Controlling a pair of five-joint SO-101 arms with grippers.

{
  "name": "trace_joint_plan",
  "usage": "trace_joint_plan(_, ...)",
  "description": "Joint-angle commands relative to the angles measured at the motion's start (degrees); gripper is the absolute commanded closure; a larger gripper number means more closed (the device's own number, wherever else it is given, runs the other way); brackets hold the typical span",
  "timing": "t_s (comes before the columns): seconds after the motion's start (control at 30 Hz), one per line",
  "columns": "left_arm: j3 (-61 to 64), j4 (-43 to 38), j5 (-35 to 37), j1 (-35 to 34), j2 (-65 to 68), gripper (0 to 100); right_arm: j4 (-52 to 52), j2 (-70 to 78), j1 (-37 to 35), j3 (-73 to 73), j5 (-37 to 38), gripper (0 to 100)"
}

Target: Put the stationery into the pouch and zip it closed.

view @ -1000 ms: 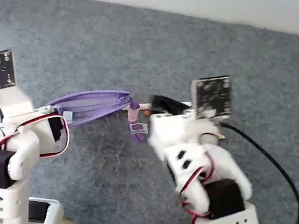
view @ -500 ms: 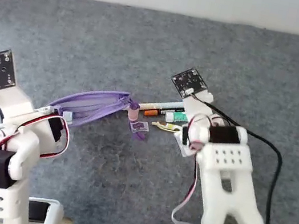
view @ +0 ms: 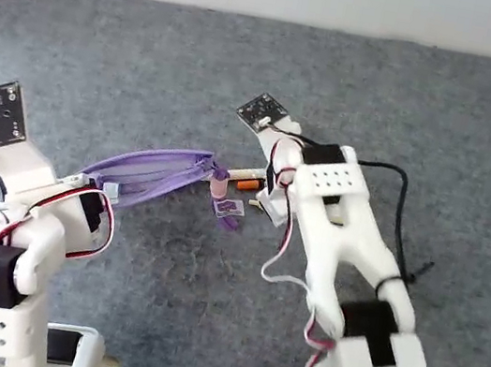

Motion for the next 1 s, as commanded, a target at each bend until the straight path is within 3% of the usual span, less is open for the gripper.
trace_joint_plan(0.0, 0.04, -0.09, 0.70, -0.18, 1.05, 99, 0.48, 4.97, -0.57, -6.51, 0.70, 75.1)
trace_joint_plan(0.43, 0.13, -0.79, 0.70, -0.44, 1.05, 99, 7.43, 20.88, 0.48, -16.79, 0.62, 75.1)
trace_joint_plan(0.7, 0.13, -0.88, 0.70, -0.26, 1.05, 99, 15.08, 20.18, 0.66, -17.58, 0.70, 86.9)
trace_joint_plan(0.97, 0.13, -0.88, 0.70, -0.09, 1.05, 99, 17.01, 15.96, 0.40, -17.49, 0.70, 83.1)
